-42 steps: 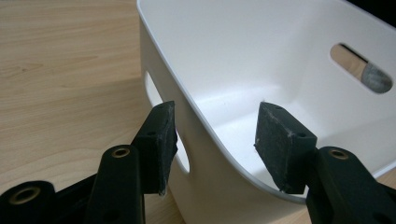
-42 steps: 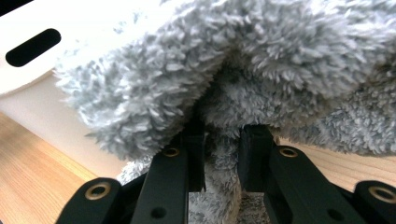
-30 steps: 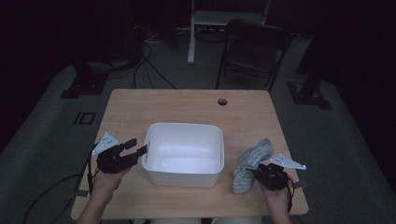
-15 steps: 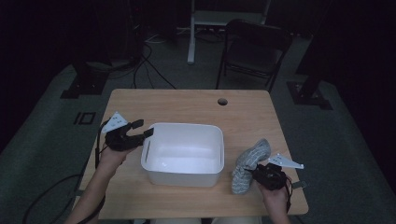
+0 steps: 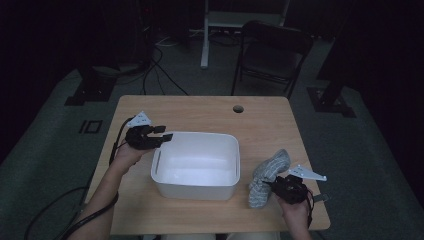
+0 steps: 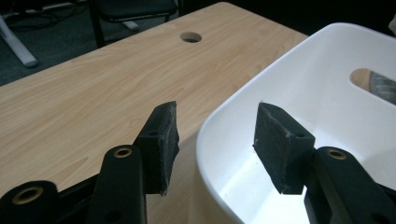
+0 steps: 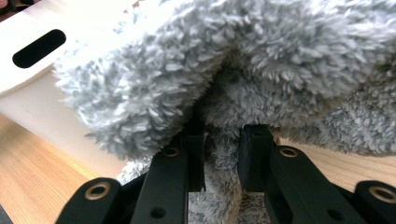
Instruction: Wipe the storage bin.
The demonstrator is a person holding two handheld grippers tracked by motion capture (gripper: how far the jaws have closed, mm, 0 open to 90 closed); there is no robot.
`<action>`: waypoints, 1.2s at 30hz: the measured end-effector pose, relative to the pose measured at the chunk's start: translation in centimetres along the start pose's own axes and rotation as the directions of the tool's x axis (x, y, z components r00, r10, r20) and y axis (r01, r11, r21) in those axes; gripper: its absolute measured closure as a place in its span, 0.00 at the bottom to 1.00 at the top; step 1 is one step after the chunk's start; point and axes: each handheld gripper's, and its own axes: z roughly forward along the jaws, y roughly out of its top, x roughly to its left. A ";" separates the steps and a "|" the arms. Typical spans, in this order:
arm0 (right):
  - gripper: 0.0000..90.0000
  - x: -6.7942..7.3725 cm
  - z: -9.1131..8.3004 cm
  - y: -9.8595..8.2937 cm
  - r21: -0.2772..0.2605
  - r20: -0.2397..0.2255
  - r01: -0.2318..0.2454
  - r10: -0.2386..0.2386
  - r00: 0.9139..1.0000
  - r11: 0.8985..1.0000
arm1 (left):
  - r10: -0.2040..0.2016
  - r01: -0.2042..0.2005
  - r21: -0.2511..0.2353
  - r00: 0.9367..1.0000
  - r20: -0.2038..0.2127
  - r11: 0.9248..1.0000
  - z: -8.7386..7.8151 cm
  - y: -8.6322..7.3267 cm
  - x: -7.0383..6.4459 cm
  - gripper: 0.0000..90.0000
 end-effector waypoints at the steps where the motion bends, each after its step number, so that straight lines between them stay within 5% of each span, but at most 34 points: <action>1: 0.84 -0.1 0.0 0.0 0.002 0.001 0.002 -0.002 1.000 1.000 | 0.008 -0.008 0.001 1.000 0.017 1.000 0.3 0.1 0.0 0.60; 8: 0.84 -0.2 0.1 -0.1 0.004 0.002 -0.002 0.002 1.000 1.000 | 0.024 -0.024 0.005 1.000 0.014 1.000 1.1 0.0 0.0 0.77; 11: 0.84 -0.2 0.1 -0.1 0.002 0.002 -0.004 0.004 1.000 1.000 | -0.012 0.012 -0.029 1.000 0.014 1.000 1.0 -0.4 0.3 0.83; 25: 0.84 -0.3 0.0 0.0 0.005 0.004 -0.009 0.009 1.000 1.000 | -0.008 0.008 -0.033 1.000 -0.003 0.999 0.0 -1.2 -0.4 0.89; 36: 0.84 -0.2 0.2 0.0 0.011 0.010 -0.012 0.011 1.000 1.000 | -0.007 0.008 -0.030 0.999 0.041 1.000 -1.1 -1.9 -1.2 0.92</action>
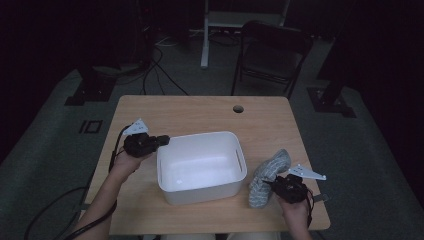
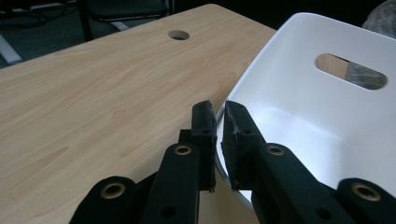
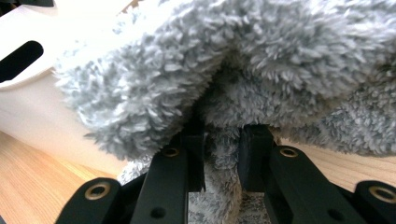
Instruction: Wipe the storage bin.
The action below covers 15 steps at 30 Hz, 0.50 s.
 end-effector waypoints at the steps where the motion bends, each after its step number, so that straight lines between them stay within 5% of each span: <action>1: 0.84 0.0 0.0 0.0 0.000 -0.002 -0.002 0.002 1.000 1.000 | 0.009 -0.009 -0.001 1.000 -0.002 1.000 0.0 0.0 0.0 0.92; 2: 0.84 0.1 0.1 0.0 0.002 -0.006 0.005 -0.005 1.000 1.000 | 0.014 -0.014 -0.002 1.000 0.005 1.000 0.1 0.0 -0.1 0.74; 5: 0.84 0.1 0.1 0.0 0.002 -0.006 0.007 -0.007 1.000 1.000 | 0.033 -0.033 0.003 0.999 -0.013 0.999 0.4 0.2 -0.1 0.66; 8: 0.84 0.1 0.1 0.0 0.001 -0.004 0.004 -0.004 1.000 1.000 | 0.050 -0.050 -0.006 0.998 -0.031 0.999 0.6 0.4 -0.1 0.65; 15: 0.84 -0.2 0.0 0.0 -0.002 0.000 -0.004 0.004 1.000 1.000 | 0.052 -0.052 0.039 0.999 0.001 0.998 1.4 1.0 0.1 0.65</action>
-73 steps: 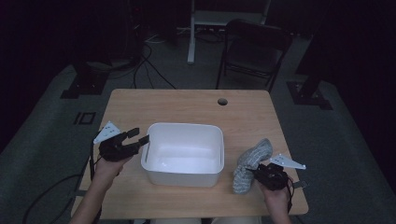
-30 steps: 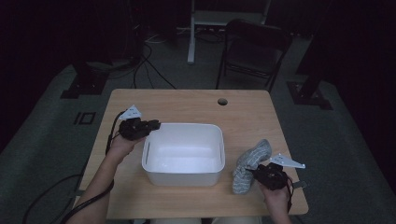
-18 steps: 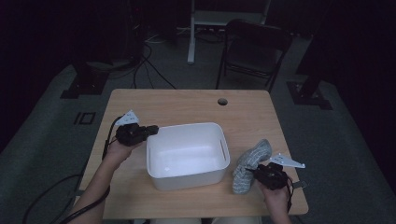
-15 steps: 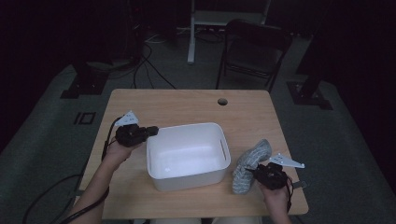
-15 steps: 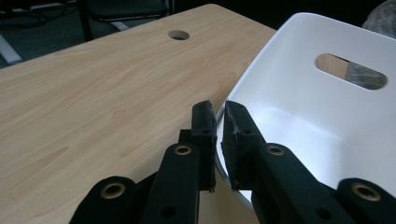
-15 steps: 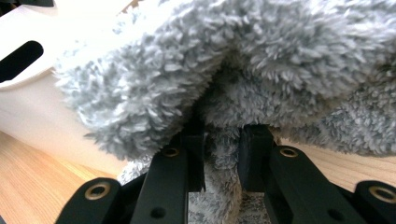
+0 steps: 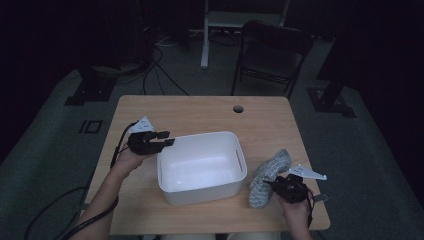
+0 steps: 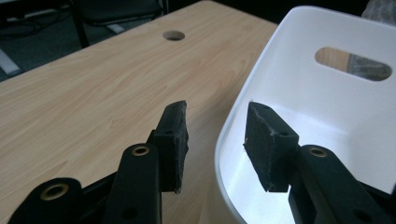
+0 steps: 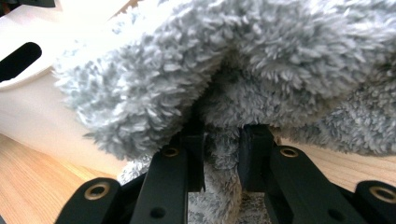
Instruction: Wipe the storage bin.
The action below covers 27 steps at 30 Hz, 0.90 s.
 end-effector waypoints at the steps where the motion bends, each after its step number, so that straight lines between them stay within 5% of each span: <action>1: 0.84 0.0 0.0 0.0 -0.001 -0.001 -0.002 0.002 1.000 1.000 | -0.002 0.002 -0.001 1.000 0.000 1.000 0.1 0.0 0.0 0.65; 5: 0.84 -0.1 -0.1 0.0 -0.003 0.000 -0.002 0.002 1.000 1.000 | 0.003 -0.004 0.032 1.000 0.012 0.999 0.6 0.1 -0.1 0.70; 13: 0.84 -0.2 -0.1 0.0 -0.001 -0.002 -0.008 0.008 1.000 1.000 | -0.025 0.024 0.018 0.999 0.033 1.000 0.8 -0.2 -0.1 0.84; 22: 0.84 -0.1 -0.2 0.1 -0.004 -0.003 -0.011 0.011 1.000 1.000 | -0.021 0.021 0.011 1.000 -0.006 1.000 0.3 -0.7 -0.9 0.90; 27: 0.84 -0.1 -0.2 0.1 -0.004 -0.002 -0.010 0.010 1.000 1.000 | -0.051 0.050 -0.009 0.998 -0.035 0.999 -0.5 -1.3 -1.6 0.94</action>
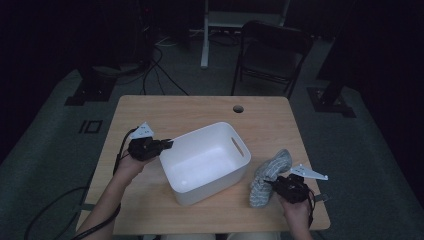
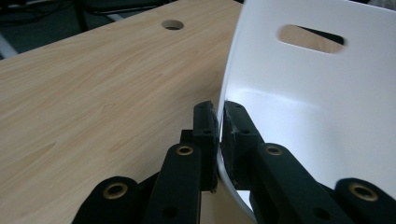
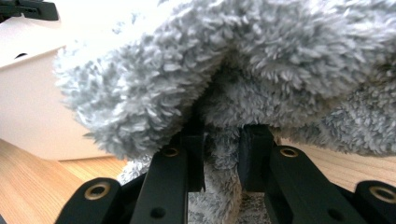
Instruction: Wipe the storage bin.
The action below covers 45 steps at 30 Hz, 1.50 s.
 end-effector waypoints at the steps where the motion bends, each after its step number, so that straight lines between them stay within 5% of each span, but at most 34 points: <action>1: 0.84 0.0 0.0 0.0 0.000 -0.002 -0.002 0.002 1.000 1.000 | -0.001 0.001 -0.001 1.000 -0.002 1.000 -0.1 -0.1 -0.1 0.94; 4: 0.84 0.0 0.1 0.0 -0.002 -0.003 0.000 0.000 1.000 1.000 | -0.001 0.001 -0.009 1.000 0.005 1.000 -0.2 -0.1 -0.2 0.90; 7: 0.84 0.1 0.1 0.1 0.001 -0.003 0.003 -0.003 1.000 1.000 | 0.001 -0.001 -0.016 1.000 -0.004 1.000 0.0 0.2 -0.3 0.75; 13: 0.84 0.0 0.1 0.0 0.002 -0.002 0.001 -0.001 1.000 1.000 | -0.005 0.005 -0.006 1.000 0.002 1.000 0.8 1.0 -0.2 0.77; 20: 0.84 -0.1 0.0 0.0 0.001 -0.001 -0.003 0.003 1.000 1.000 | -0.032 0.032 -0.002 0.999 -0.005 0.999 0.8 1.1 -0.3 0.92; 28: 0.84 -0.1 -0.1 0.0 -0.002 -0.001 -0.003 0.003 1.000 1.000 | -0.063 0.062 -0.015 0.995 -0.071 0.998 0.0 0.4 -1.5 0.97; 37: 0.84 0.1 0.1 0.0 0.001 -0.004 0.001 -0.001 1.000 1.000 | -0.128 0.126 -0.027 0.977 -0.172 0.992 -1.2 -0.4 -3.5 0.97; 45: 0.84 0.3 0.3 0.0 0.006 -0.013 0.002 -0.002 1.000 1.000 | -0.134 0.131 -0.033 0.982 -0.136 0.991 -0.7 -0.8 -3.3 0.85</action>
